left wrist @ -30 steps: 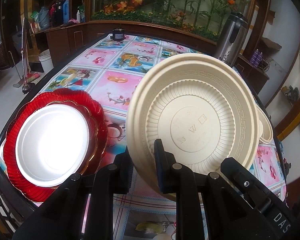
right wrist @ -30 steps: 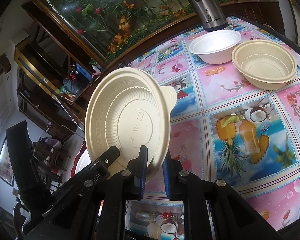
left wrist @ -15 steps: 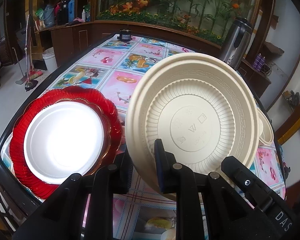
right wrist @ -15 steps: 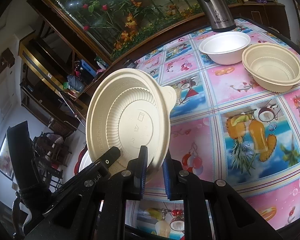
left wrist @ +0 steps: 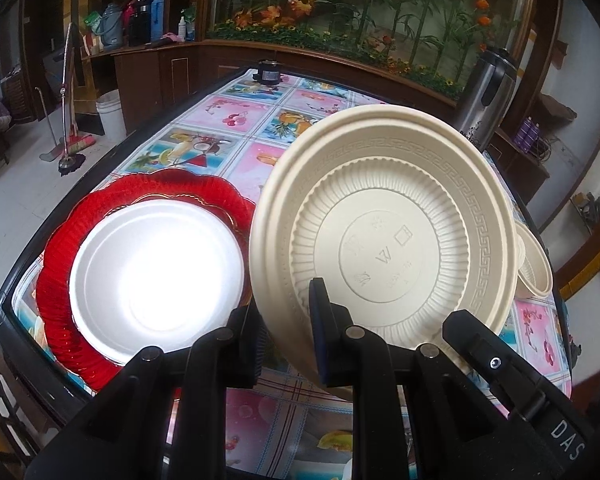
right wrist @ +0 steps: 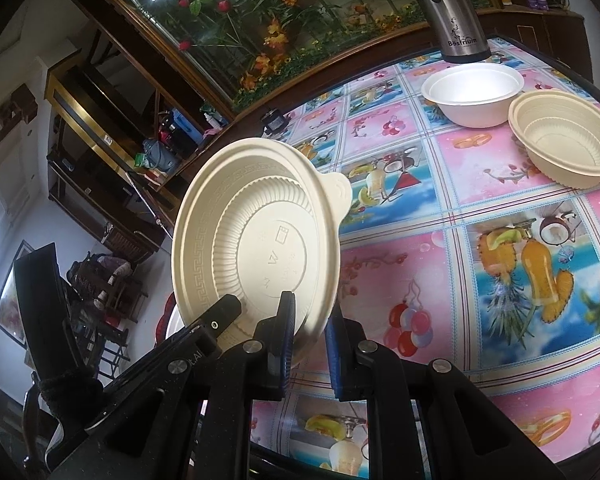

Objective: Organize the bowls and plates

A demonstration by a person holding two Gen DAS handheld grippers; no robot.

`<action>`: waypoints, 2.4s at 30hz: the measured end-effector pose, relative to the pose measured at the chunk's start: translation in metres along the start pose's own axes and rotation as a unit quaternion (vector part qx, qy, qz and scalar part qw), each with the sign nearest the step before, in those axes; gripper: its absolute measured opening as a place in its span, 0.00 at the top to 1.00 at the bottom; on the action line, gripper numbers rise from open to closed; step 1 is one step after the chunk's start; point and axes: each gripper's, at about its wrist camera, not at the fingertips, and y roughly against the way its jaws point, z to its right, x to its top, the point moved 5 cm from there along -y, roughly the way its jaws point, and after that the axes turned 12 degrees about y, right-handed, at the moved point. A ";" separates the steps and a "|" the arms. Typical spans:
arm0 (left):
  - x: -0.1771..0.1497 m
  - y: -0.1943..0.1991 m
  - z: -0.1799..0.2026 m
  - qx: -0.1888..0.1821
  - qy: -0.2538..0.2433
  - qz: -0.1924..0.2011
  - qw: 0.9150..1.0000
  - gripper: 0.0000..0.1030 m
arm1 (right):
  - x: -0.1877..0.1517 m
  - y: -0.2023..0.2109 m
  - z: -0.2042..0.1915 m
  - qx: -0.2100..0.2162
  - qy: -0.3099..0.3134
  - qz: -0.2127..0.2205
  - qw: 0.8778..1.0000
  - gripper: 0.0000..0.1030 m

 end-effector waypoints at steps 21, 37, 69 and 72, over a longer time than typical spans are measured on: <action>0.014 0.005 -0.042 0.017 0.034 0.008 0.999 0.82 | 0.002 -0.019 -0.038 0.021 0.037 -0.017 0.999 0.86; 0.034 0.015 -0.081 0.034 0.078 0.024 0.996 0.81 | 0.009 -0.039 -0.084 0.045 0.078 -0.034 0.995 0.87; 0.027 -0.010 -0.128 0.081 0.112 -0.023 0.990 0.79 | -0.006 -0.096 -0.126 0.067 0.106 -0.123 0.984 0.87; 0.026 -0.010 -0.128 0.080 0.111 -0.024 0.990 0.79 | -0.006 -0.096 -0.126 0.065 0.105 -0.126 0.984 0.87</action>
